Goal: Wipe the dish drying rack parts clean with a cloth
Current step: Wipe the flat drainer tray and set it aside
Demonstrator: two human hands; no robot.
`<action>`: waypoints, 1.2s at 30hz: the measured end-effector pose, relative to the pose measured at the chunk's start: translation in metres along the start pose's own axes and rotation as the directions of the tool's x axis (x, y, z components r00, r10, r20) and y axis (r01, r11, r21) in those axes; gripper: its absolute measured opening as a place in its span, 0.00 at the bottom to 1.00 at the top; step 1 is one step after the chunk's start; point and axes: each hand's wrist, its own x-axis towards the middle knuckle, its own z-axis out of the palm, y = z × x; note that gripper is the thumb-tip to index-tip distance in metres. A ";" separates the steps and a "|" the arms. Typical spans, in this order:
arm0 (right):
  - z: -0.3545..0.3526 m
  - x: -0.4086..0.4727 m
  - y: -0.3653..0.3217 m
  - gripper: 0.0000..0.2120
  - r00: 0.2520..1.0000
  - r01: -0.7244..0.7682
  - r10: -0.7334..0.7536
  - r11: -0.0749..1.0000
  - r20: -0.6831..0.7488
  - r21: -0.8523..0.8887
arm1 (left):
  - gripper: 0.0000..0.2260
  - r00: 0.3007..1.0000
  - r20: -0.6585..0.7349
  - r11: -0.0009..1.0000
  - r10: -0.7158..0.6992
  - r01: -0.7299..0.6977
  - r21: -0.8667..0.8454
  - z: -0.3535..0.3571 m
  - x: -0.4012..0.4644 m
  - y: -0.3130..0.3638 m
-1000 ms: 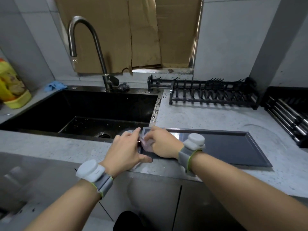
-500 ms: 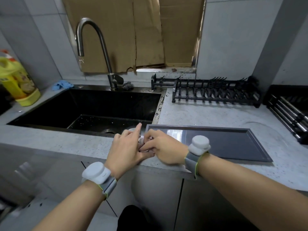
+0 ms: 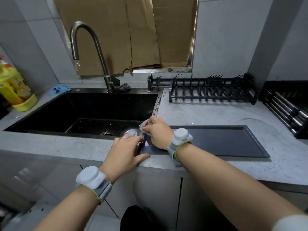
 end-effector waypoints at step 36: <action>-0.151 -0.202 0.114 0.09 0.998 -0.041 0.022 0.948 -0.064 -0.314 | 0.09 0.717 -0.128 0.727 0.685 -0.662 0.180 0.040 0.058 0.142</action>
